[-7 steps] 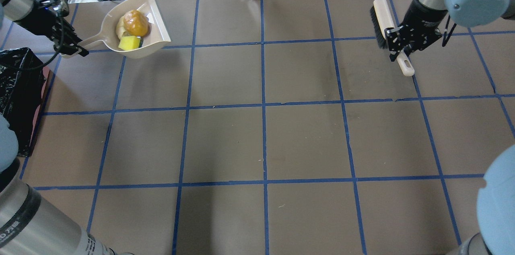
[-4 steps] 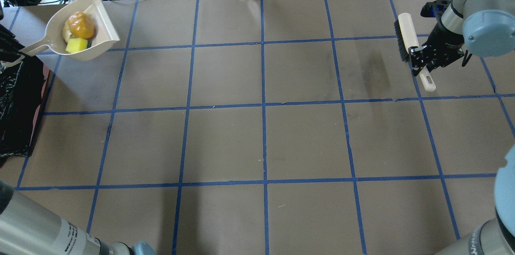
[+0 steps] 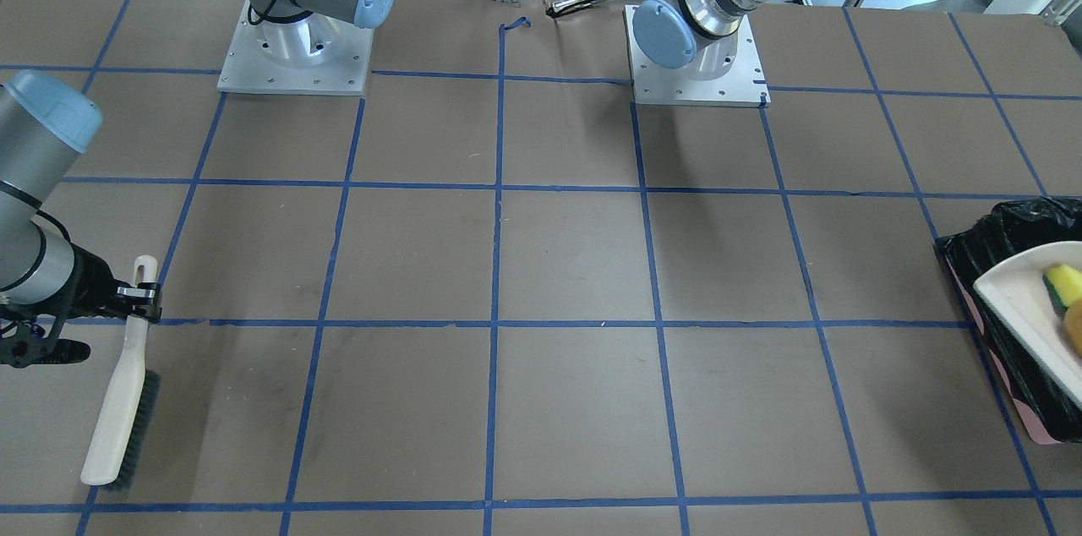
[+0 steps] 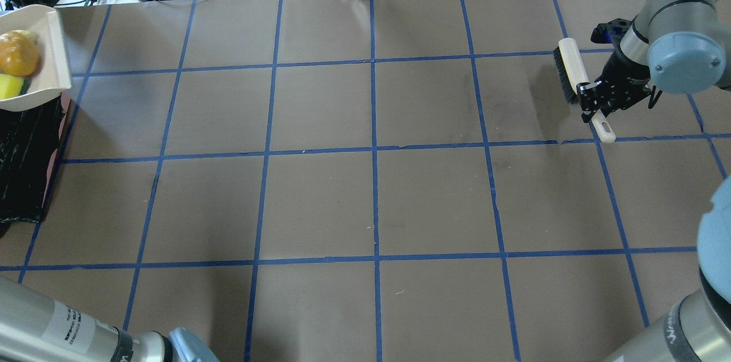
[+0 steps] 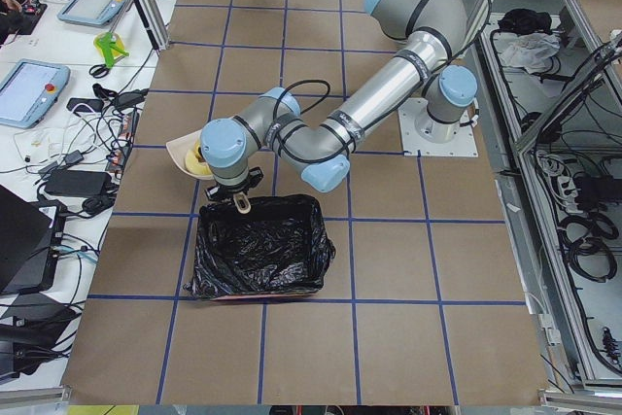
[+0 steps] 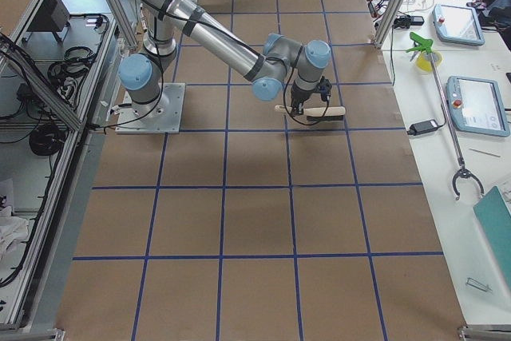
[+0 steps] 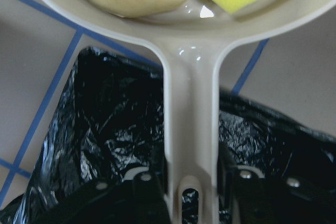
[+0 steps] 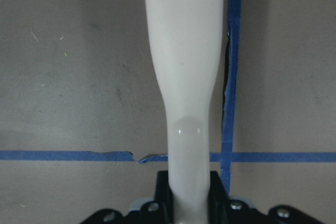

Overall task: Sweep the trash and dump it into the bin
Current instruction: 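Tip the dustpan over the bin with the left while the right sets the brush down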

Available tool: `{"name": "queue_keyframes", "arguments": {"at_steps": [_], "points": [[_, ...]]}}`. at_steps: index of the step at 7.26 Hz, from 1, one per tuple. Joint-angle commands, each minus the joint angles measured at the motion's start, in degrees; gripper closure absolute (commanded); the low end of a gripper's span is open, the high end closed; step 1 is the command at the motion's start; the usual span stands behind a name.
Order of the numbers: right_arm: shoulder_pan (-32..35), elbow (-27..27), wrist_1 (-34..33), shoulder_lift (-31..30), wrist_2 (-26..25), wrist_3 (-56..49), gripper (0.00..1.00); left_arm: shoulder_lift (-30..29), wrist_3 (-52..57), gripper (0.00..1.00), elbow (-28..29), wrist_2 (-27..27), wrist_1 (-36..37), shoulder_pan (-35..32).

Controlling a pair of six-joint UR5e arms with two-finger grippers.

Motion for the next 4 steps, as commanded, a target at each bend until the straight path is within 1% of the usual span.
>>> {"name": "queue_keyframes", "arguments": {"at_steps": [1,2,3,4], "points": [[-0.01,0.03,-0.06,0.22,-0.22,-0.07,1.00,-2.83,9.82,0.98,5.96,1.47,-0.91,5.64],[-0.01,0.03,-0.06,0.31,-1.26,0.02,1.00,-4.76,13.00,0.98,8.15,1.82,-0.90,6.79],[-0.09,0.03,-0.15,0.31,-1.36,-0.07,1.00,-6.43,17.82,0.99,10.00,4.70,-0.90,8.45],[-0.96,0.11,0.02,0.40,-1.36,-0.16,1.00,-8.28,22.04,0.99,11.85,5.68,0.49,8.82]]}}
